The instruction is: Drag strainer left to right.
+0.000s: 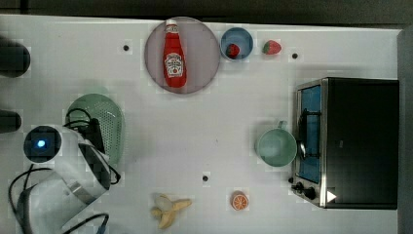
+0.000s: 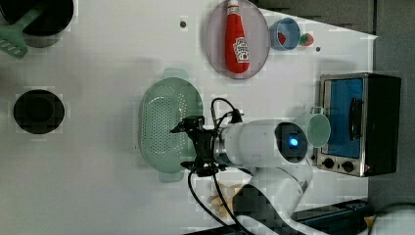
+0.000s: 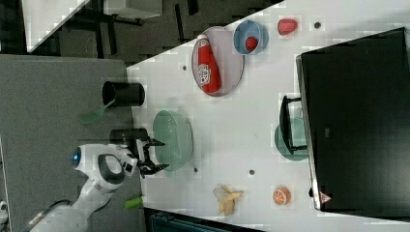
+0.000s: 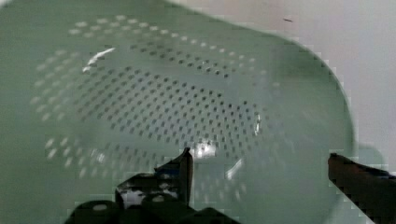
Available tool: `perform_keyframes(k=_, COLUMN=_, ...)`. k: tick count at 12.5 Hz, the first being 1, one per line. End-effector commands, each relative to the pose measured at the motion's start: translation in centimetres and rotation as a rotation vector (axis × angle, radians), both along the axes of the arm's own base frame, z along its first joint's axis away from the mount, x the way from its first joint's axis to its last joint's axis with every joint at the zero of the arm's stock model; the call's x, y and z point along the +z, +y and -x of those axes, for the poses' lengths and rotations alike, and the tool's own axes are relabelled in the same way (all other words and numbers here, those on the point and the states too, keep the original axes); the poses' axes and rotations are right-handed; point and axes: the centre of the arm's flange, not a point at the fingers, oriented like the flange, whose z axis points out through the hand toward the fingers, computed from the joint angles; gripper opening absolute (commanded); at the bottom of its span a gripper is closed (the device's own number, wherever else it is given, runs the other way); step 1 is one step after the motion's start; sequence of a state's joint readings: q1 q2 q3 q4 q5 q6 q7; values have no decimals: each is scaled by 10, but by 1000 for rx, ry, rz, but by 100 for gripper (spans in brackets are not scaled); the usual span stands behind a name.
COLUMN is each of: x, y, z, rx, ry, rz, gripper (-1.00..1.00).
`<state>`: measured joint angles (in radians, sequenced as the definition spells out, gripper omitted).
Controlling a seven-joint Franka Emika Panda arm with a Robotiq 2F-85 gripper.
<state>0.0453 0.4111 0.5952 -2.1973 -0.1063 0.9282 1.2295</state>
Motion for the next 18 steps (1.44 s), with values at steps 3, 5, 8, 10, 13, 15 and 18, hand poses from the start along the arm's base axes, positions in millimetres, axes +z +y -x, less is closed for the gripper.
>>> perform_keyframes(k=3, x=-40, y=-23, z=-20, rx=-144, ry=-16, rz=30, gripper=100)
perform_keyframes(k=5, x=-53, y=-33, z=-27, rx=-169, ry=-24, rz=22, gripper=100)
perform_keyframes(k=8, x=-59, y=-42, z=-31, rx=-179, ry=-32, rz=28, gripper=100)
perform_keyframes(k=10, x=-63, y=-53, z=-35, rx=-195, ry=-29, rz=42, gripper=100)
perform_keyframes(k=13, x=-64, y=-71, z=-39, rx=-219, ry=-31, rz=59, gripper=100)
perform_keyframes(k=15, x=-60, y=-87, z=-41, rx=-228, ry=-38, rz=71, gripper=100)
perform_keyframes(k=18, x=-54, y=-114, z=-42, rx=-264, ry=-42, rz=93, gripper=100)
